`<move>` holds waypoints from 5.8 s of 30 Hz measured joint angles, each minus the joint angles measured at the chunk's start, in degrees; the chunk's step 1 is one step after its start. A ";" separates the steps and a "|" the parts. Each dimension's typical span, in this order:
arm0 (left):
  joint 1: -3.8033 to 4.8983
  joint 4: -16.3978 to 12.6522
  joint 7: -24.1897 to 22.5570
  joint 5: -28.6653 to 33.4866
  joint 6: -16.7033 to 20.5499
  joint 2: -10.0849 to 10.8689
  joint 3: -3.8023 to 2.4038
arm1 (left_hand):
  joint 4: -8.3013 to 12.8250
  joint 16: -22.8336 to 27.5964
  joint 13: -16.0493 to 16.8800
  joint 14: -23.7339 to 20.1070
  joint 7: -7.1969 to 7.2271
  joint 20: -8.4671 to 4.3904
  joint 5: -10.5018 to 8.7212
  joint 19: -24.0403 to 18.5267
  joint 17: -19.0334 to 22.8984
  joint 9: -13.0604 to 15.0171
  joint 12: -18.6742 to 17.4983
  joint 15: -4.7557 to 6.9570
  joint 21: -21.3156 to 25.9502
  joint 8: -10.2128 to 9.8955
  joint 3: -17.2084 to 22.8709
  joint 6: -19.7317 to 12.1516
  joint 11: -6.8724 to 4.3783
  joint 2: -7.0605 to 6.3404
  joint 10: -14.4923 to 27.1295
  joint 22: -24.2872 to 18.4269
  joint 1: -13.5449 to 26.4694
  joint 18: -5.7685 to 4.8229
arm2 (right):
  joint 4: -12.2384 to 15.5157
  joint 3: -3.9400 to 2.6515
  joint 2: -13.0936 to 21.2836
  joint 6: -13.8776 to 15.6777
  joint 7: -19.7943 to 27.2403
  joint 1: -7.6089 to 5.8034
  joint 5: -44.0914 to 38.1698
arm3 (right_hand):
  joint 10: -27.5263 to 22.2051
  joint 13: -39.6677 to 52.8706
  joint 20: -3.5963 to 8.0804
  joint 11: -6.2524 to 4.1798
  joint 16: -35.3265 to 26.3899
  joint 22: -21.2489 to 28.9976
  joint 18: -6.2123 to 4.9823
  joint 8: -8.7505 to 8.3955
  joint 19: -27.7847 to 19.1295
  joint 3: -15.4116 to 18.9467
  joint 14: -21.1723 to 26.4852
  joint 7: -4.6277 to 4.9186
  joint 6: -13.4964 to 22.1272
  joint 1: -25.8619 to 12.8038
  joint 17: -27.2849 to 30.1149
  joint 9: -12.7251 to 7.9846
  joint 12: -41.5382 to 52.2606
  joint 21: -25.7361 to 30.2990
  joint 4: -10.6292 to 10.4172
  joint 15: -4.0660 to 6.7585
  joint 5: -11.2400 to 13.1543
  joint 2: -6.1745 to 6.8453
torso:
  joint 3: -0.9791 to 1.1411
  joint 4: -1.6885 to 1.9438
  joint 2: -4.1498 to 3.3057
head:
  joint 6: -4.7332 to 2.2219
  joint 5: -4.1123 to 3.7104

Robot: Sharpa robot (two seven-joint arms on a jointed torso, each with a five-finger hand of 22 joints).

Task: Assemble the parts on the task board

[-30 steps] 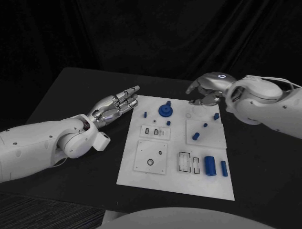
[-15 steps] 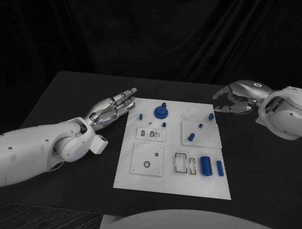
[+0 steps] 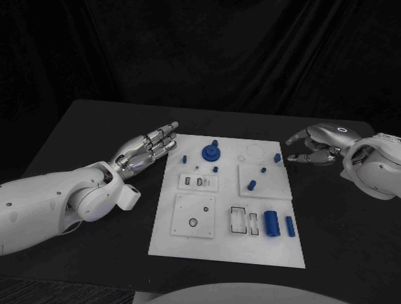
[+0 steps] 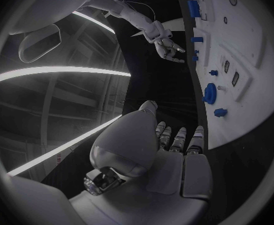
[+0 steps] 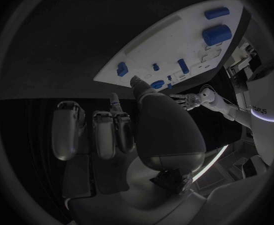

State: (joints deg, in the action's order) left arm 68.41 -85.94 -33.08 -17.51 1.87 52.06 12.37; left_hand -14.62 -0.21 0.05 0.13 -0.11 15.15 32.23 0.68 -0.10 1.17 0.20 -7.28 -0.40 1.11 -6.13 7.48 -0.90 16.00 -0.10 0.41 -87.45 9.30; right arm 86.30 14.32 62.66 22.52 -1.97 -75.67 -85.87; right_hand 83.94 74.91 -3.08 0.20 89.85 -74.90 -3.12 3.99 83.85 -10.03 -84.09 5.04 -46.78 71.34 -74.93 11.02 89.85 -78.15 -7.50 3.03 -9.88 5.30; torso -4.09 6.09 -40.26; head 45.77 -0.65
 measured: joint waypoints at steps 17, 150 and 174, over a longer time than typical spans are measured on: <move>-0.16 0.14 -0.03 0.00 -0.01 -0.07 0.00 | 0.16 0.00 0.01 0.00 0.00 0.00 0.00 0.00 0.05 0.00 0.00 0.00 0.00 0.00 0.16 0.00 0.00 0.00 0.00 -0.01 0.00 0.00 | -3.59 -0.04 -2.96 0.26 0.67 1.54 0.11 | 0.00 0.00 0.00 0.00 0.00 -0.04 0.00 0.35 0.00 0.00 0.00 0.39 -0.81 0.76 0.01 0.19 0.00 0.00 0.00 0.00 -0.51 -0.32 | -0.10 0.03 0.07 | 0.88 -0.35; -0.47 0.86 -0.04 -0.01 -0.57 -1.28 0.01 | 0.08 0.00 0.01 -0.20 4.32 0.21 0.00 0.21 0.02 -0.32 0.00 -0.62 0.00 0.00 1.82 -3.07 1.52 -0.91 0.13 -0.03 0.46 0.00 | 0.11 -0.22 -22.40 -2.90 -0.12 4.27 1.97 | -0.01 -0.01 -0.22 0.44 0.00 -0.01 0.00 5.16 -0.22 -1.43 -0.01 0.99 -12.08 4.56 0.02 6.57 0.00 1.67 1.12 -0.02 -8.18 -3.69 | -0.11 0.09 0.04 | 2.53 0.96; -0.49 1.17 -0.06 -0.01 -0.78 -1.65 0.01 | 0.23 0.00 0.04 -0.20 3.85 0.20 0.00 0.20 0.04 -0.31 0.00 -0.61 0.00 0.00 1.97 -2.61 1.51 -0.91 0.13 -0.03 0.46 0.00 | -1.17 -0.36 -23.74 -5.18 -1.39 4.71 0.66 | 0.19 0.02 -0.62 0.64 0.00 0.00 -0.01 0.83 -0.63 -0.55 0.15 1.08 -7.47 3.58 0.02 7.46 0.00 2.95 1.98 -0.28 -3.38 -2.28 | -0.10 0.02 0.06 | 2.43 1.13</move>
State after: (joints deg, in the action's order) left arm 67.92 -84.76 -33.14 -17.52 1.09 50.41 12.38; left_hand -14.38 -0.21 0.09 -0.08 3.74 15.35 32.23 0.88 -0.06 0.86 0.20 -7.89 -0.40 1.11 -4.15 4.87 0.61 15.10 0.03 0.37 -86.99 9.30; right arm 85.13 13.96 38.92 17.33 -3.36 -70.96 -85.22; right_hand 84.14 74.94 -3.70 0.83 89.85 -74.90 -3.13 4.82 83.23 -10.58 -83.94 6.12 -54.25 74.92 -74.91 18.48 89.85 -75.20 -5.52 2.75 -13.26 3.02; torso -4.20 6.11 -40.20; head 48.21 0.48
